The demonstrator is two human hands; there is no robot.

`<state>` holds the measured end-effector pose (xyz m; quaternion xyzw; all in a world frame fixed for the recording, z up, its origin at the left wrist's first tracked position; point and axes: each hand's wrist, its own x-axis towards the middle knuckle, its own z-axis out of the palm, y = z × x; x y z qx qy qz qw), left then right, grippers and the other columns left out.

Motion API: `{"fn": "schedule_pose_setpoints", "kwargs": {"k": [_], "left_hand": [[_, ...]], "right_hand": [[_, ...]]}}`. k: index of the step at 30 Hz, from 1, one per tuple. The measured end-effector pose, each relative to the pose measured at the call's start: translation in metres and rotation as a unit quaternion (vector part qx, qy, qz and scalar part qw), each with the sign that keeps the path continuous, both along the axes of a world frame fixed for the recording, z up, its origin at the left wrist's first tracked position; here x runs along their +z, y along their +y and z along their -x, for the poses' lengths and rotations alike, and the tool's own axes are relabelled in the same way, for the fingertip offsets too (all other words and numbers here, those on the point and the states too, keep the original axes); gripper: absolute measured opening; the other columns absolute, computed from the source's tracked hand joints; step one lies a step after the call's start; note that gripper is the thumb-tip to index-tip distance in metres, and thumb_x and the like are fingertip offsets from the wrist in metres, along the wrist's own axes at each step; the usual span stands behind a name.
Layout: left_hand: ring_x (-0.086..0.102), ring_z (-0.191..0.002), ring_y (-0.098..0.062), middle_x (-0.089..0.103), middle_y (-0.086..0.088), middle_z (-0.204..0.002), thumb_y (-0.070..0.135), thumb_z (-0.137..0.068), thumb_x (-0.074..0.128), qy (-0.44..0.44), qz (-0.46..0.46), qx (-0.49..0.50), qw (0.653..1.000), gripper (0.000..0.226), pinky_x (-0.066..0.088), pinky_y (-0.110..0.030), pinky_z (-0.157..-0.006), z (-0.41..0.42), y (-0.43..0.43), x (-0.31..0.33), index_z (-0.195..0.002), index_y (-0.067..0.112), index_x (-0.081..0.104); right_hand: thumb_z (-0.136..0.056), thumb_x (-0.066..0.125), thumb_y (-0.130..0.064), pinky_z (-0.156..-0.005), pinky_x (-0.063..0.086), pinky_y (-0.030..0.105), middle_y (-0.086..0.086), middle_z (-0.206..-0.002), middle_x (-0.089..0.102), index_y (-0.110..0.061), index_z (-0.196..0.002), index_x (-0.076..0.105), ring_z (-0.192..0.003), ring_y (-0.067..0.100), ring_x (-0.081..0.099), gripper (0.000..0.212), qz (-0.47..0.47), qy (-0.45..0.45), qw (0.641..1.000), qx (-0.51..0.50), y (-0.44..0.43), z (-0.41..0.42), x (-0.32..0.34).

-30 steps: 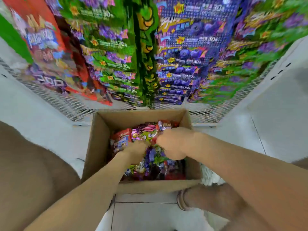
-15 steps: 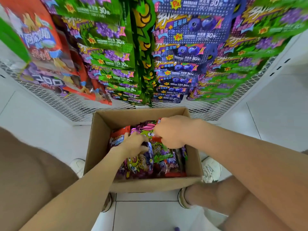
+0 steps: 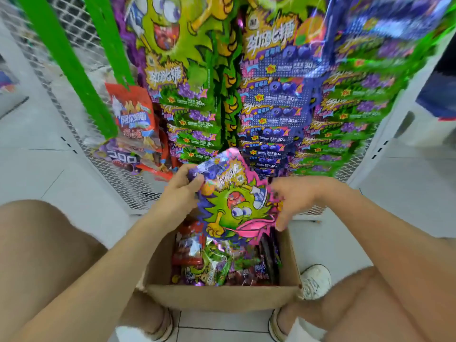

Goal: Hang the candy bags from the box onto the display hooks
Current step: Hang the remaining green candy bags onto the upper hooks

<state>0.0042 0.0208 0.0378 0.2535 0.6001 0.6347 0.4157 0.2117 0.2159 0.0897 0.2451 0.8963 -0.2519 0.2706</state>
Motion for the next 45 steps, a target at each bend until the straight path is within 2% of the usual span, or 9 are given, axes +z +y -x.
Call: {"fn": "schedule_pose_setpoints", "kwargs": {"k": [4,8,12,16,21,25,29,37,45], "left_hand": [[0.065,-0.094,-0.034,0.066,-0.023,-0.108,0.003,-0.109,0.051,-0.091,0.015,0.062,0.994,0.008,0.051,-0.061,-0.1,-0.005,-0.016,0.01,-0.113,0.008,0.055],[0.061,-0.109,-0.031,0.056,-0.01,-0.115,0.011,-0.086,0.072,0.269,0.168,0.095,0.944,0.047,0.053,-0.042,-0.092,-0.005,-0.023,0.008,-0.125,0.015,0.046],[0.034,-0.135,-0.023,0.039,0.002,-0.144,0.026,-0.07,0.075,0.547,0.083,-0.053,0.831,0.085,0.031,-0.04,-0.109,-0.027,-0.025,0.031,-0.147,0.025,0.039],[0.024,-0.148,-0.022,0.059,0.02,-0.123,0.063,-0.075,0.06,0.658,0.143,-0.109,0.731,0.049,0.017,-0.057,-0.112,-0.032,-0.023,0.053,-0.118,0.04,0.056],[0.065,-0.091,-0.022,0.069,0.009,-0.082,0.049,-0.08,0.085,0.32,0.091,-0.027,0.943,0.042,0.051,-0.04,-0.088,-0.009,-0.027,0.073,-0.105,0.017,0.075],[0.069,-0.092,-0.021,0.077,-0.019,-0.105,0.043,-0.078,0.084,0.18,0.026,0.015,0.983,0.046,0.052,-0.032,-0.076,0.0,-0.026,0.088,-0.111,0.013,0.077],[0.072,-0.086,-0.006,0.08,0.011,-0.09,0.03,-0.084,0.085,0.204,0.027,-0.026,0.978,0.031,0.055,-0.034,-0.087,-0.002,-0.016,0.119,-0.111,0.017,0.078],[0.066,-0.068,0.0,0.076,0.014,-0.084,0.029,-0.085,0.086,0.41,-0.082,0.044,0.907,0.027,0.049,-0.014,-0.068,-0.014,0.035,0.254,-0.107,0.03,0.071],[0.063,-0.106,-0.006,0.071,0.004,-0.119,0.025,-0.093,0.063,0.574,-0.144,0.125,0.797,0.033,0.042,-0.012,-0.09,-0.032,0.103,0.389,-0.125,0.02,0.07]], "right_hand": [[-0.075,0.093,-0.034,-0.054,0.033,0.029,0.0,-0.06,0.049,-0.014,-0.067,0.048,-0.052,0.017,0.049,0.05,0.026,0.125,0.989,-0.079,-0.012,-0.007,0.011],[-0.074,0.088,-0.024,-0.048,0.027,0.03,-0.007,-0.042,0.031,-0.019,-0.056,0.041,-0.04,0.011,0.031,0.051,-0.046,0.191,0.98,-0.033,-0.021,-0.011,0.03],[-0.071,0.081,-0.022,-0.05,0.021,0.033,0.0,-0.049,0.021,-0.011,-0.055,0.04,-0.052,0.017,0.02,0.045,-0.077,0.235,0.966,0.074,-0.04,-0.005,0.03],[-0.073,0.08,-0.017,-0.048,0.035,0.029,-0.001,-0.048,0.044,-0.01,-0.059,0.053,-0.049,0.015,0.034,0.031,-0.061,0.311,0.947,0.048,-0.043,0.0,0.035],[-0.088,0.085,-0.016,-0.076,0.061,0.029,-0.002,-0.081,0.079,-0.017,-0.094,0.079,-0.076,0.015,0.075,0.008,0.08,0.511,0.843,-0.146,-0.039,0.002,0.057],[-0.101,0.07,-0.017,-0.076,0.056,0.038,-0.01,-0.089,0.078,-0.011,-0.101,0.078,-0.082,0.006,0.067,0.01,0.091,0.565,0.804,-0.162,-0.036,0.002,0.062],[-0.104,0.064,-0.012,-0.093,0.057,0.045,-0.004,-0.11,0.078,-0.02,-0.123,0.073,-0.103,0.012,0.072,0.022,0.056,0.612,0.766,-0.188,-0.044,0.004,0.084],[-0.094,0.072,-0.022,-0.069,0.055,0.028,-0.01,-0.082,0.074,-0.026,-0.099,0.076,-0.073,0.009,0.069,0.008,-0.151,0.674,0.696,-0.198,-0.048,0.007,0.21],[-0.089,0.08,-0.039,-0.093,0.053,0.037,-0.009,-0.094,0.074,-0.026,-0.111,0.08,-0.094,0.013,0.069,0.026,-0.328,0.634,0.681,-0.161,0.018,0.015,0.335]]}}
